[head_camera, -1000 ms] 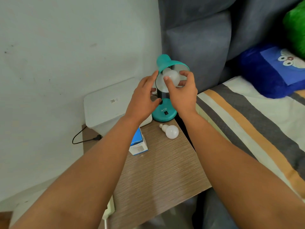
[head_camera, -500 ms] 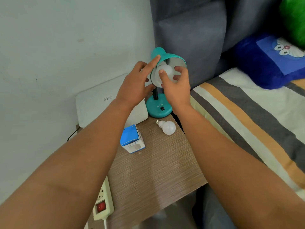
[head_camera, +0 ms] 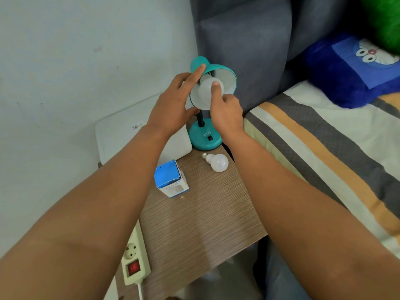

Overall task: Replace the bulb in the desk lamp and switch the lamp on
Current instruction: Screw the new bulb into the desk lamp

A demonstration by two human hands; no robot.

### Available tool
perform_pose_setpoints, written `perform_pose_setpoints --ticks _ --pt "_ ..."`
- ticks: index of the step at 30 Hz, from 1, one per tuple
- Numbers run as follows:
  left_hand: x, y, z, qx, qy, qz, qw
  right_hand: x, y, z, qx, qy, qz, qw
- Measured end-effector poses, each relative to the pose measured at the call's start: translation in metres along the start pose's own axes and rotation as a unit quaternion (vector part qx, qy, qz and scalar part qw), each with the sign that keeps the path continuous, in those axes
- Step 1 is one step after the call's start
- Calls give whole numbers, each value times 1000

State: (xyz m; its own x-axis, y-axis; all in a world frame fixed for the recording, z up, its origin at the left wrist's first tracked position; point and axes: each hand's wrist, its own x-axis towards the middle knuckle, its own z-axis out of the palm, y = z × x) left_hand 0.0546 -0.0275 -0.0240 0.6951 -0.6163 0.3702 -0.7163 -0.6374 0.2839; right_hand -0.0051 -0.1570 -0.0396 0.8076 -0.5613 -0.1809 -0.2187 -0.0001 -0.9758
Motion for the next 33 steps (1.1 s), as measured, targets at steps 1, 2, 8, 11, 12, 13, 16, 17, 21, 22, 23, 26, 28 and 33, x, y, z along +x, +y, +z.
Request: perform_pose_setpoints --ticks 1,2,8,11,12,13,16,17,21,22,23,26,28,33 --pt "0 0 1 -6 0 -2 1000 -1 -1 1 10 4 3 1000" --pt "0 0 1 -10 1 -1 1000 -2 -1 1 32 10 2 999" --pt "-1 1 3 -18 -1 -4 1000 -9 1 1 55 -10 -18 998" --pt "-1 1 4 -18 -3 -5 1000 -8 5 -1 31 -16 -43 998" --pt "-2 1 4 -20 -3 -6 1000 -7 7 -2 28 -13 -49 998" --pt "-2 2 4 -21 -4 -6 1000 -7 8 -2 30 -9 -51 998" --pt "-1 3 4 -17 0 0 1000 -5 7 -3 38 -3 -36 999" --pt "-1 3 4 -17 2 1 1000 -5 6 -3 41 -5 -25 999" --pt "-1 3 5 -23 2 -3 1000 -1 6 -2 60 6 -11 998" --pt "-1 3 4 -22 2 -3 1000 -2 6 -2 60 10 -18 998" --pt "-1 2 5 -19 2 -4 1000 -3 7 0 63 12 -28 998" --pt "-1 1 7 -13 0 -3 1000 -3 9 6 60 -4 -41 997" --pt "-1 0 8 -10 0 0 1000 -3 9 7 61 -23 -45 997" --pt "1 0 8 -3 0 -8 1000 -3 10 6 14 -31 -61 998"
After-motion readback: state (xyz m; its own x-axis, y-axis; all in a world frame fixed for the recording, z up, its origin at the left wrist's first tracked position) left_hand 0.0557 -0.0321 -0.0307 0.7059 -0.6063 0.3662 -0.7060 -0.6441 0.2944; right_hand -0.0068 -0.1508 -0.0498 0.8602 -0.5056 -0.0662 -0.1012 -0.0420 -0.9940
